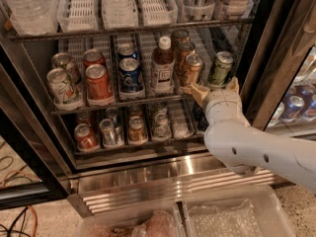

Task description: Pick green can from middle shelf of fridge

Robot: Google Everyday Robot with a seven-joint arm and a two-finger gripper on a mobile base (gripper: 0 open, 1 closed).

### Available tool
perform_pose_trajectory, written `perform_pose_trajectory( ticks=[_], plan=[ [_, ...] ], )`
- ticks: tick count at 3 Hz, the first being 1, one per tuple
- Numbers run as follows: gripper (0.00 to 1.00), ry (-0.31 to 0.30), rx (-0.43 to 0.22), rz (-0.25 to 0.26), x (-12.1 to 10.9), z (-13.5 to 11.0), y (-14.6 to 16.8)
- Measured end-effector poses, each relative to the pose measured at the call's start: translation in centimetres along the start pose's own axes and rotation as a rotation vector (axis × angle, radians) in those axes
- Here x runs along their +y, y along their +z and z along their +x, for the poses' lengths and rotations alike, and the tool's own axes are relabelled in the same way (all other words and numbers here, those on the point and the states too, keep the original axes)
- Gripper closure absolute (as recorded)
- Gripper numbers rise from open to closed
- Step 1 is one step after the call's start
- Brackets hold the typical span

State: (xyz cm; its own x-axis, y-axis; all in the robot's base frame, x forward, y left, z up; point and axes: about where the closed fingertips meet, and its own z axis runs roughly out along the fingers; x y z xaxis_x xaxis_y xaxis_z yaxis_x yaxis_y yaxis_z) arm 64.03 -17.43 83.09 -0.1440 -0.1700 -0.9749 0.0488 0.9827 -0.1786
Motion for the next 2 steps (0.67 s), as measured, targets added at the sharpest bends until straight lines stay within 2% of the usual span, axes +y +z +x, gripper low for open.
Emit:
perform_pose_trajectory(
  ticks=[1,2],
  plan=[
    [0.27,0.015,-0.010,0.038,-1.18,-0.27,0.73],
    [0.34,0.028,-0.018,0.051,-1.35,-0.51,1.28]
  ],
)
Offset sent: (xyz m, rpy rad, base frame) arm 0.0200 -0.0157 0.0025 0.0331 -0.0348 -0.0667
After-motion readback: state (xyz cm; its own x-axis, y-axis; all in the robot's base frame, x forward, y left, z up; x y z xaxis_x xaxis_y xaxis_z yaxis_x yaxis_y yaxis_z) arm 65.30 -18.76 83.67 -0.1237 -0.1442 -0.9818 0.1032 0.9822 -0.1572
